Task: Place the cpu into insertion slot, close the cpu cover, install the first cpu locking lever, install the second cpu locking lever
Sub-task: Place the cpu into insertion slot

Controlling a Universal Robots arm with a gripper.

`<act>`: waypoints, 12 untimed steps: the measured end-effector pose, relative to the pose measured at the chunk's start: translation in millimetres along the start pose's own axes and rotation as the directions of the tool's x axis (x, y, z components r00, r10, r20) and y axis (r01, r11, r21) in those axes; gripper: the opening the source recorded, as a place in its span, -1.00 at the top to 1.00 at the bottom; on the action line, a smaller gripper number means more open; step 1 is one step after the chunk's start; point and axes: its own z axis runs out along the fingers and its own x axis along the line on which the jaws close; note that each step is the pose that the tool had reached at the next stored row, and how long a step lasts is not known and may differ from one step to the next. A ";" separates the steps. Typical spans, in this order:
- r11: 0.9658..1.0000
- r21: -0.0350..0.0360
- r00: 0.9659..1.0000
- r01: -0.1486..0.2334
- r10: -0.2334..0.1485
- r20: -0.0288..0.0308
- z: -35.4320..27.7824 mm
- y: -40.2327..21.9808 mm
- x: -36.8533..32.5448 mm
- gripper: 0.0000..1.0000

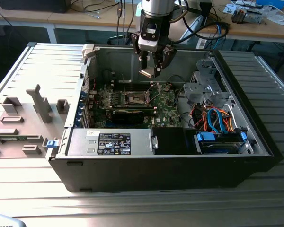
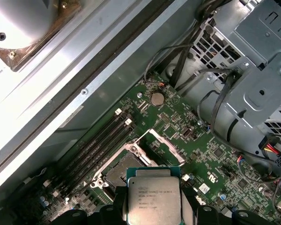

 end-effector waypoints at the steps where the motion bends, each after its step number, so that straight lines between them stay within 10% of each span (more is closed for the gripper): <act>1: 1.000 0.000 1.000 -0.001 0.001 0.000 0.0 0.0 0.0 -0.08; 12: 1.000 0.000 1.000 -0.017 0.017 0.001 0.0 0.0 0.0 -0.08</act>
